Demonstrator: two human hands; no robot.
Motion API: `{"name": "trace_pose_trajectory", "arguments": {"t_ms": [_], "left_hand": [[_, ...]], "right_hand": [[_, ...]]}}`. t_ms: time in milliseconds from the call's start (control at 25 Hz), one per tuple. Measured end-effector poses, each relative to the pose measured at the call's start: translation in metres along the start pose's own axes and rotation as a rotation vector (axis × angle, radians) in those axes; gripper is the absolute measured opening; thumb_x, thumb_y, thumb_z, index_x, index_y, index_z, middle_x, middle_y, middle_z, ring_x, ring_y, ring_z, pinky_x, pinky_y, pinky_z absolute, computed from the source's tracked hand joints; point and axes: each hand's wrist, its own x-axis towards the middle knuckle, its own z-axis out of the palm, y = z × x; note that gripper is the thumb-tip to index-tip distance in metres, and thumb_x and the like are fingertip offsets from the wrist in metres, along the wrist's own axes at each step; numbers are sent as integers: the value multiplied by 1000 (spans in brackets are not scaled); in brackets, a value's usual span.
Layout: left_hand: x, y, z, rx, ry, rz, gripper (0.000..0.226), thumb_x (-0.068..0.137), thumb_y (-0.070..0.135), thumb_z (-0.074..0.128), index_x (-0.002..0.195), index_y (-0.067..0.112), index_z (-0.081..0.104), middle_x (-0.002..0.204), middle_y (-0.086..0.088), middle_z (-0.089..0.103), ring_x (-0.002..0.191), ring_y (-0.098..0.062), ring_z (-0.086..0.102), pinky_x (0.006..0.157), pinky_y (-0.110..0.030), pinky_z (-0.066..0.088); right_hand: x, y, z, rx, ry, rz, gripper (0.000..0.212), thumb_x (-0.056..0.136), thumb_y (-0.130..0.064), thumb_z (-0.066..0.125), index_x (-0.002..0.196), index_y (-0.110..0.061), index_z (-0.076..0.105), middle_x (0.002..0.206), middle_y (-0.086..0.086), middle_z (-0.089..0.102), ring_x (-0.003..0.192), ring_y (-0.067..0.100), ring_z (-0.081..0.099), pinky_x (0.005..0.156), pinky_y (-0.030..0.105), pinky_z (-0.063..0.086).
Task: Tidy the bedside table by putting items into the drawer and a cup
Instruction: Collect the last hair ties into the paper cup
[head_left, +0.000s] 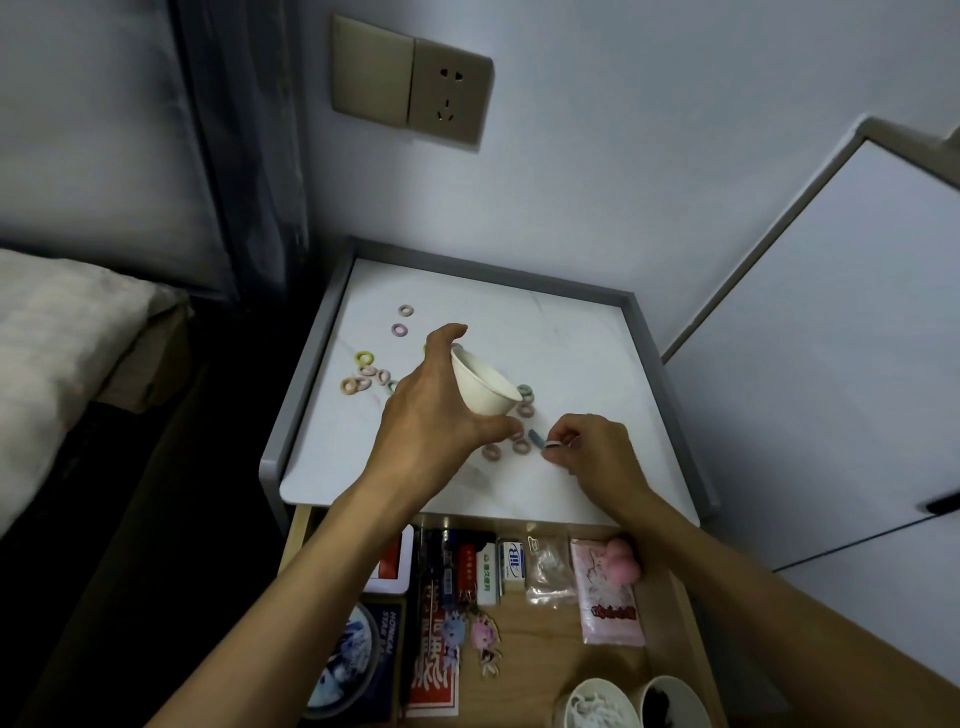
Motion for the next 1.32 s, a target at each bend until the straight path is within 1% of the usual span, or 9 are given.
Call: {"name": "trace_pose_trajectory", "arguments": {"t_ms": [80, 280, 440, 760, 920, 1040, 1120, 1200, 1320], "left_hand": [[0, 0, -1, 8, 0, -1, 99, 63, 35, 90, 142, 33, 29, 113, 9, 48, 99, -17, 52, 75, -25, 40], [-1, 1, -3, 3, -7, -2, 99, 63, 33, 90, 142, 33, 30, 113, 9, 50, 99, -16, 52, 75, -26, 40], [-3, 3, -4, 1, -20, -4, 98, 63, 32, 89, 142, 33, 30, 113, 11, 48, 98, -16, 52, 74, -26, 40], [-6, 8, -7, -39, -32, 29, 96, 65, 27, 88, 142, 30, 32, 115, 10, 62, 97, -15, 62, 77, -33, 54], [-5, 6, -11, -25, -6, 1, 98, 64, 31, 89, 143, 34, 31, 114, 9, 52, 100, -17, 55, 78, -29, 48], [-4, 5, -15, -11, 19, -16, 97, 64, 32, 89, 142, 33, 31, 113, 10, 47, 99, -16, 49, 76, -25, 41], [-4, 4, -16, -9, 32, -19, 96, 65, 32, 89, 142, 33, 31, 113, 10, 46, 98, -14, 47, 73, -22, 38], [-3, 4, -17, -12, 42, -18, 95, 66, 31, 88, 142, 32, 31, 112, 10, 45, 98, -14, 47, 70, -19, 37], [0, 3, -17, -13, 58, -13, 97, 65, 32, 88, 143, 31, 32, 112, 10, 47, 100, -15, 48, 75, -22, 38]], "right_hand": [[4, 4, -4, -21, -44, 13, 14, 77, -11, 79, 75, -19, 68, 67, -9, 63, 65, 8, 59, 67, 31, 51], [12, -16, -31, -4, -78, 13, 10, 83, -11, 74, 78, -15, 67, 67, -5, 64, 59, 5, 56, 60, 18, 43], [21, -76, -71, 211, -31, -173, 5, 83, -12, 75, 85, -12, 70, 74, -4, 69, 65, 10, 62, 65, 27, 54], [10, -140, -73, 174, -425, -406, 22, 83, -3, 71, 100, -16, 74, 93, -7, 74, 89, 6, 70, 82, 25, 56], [25, -116, -74, 340, -214, -334, 16, 88, -4, 67, 100, -11, 74, 96, -2, 74, 91, 11, 70, 82, 24, 56], [50, -71, -57, 64, -142, -129, 19, 88, -17, 70, 108, -17, 70, 105, 1, 70, 93, 15, 66, 74, 23, 52], [61, -42, -39, -129, -207, 0, 38, 86, -28, 72, 122, -18, 63, 118, 4, 62, 98, 15, 59, 76, 23, 45], [66, -26, -17, -163, -188, 13, 46, 84, -31, 75, 126, -20, 59, 121, 7, 58, 103, 17, 56, 82, 24, 41], [68, -27, 9, -118, -91, -85, 25, 83, -25, 75, 107, -22, 68, 108, 3, 60, 98, 17, 59, 80, 22, 44]]}}
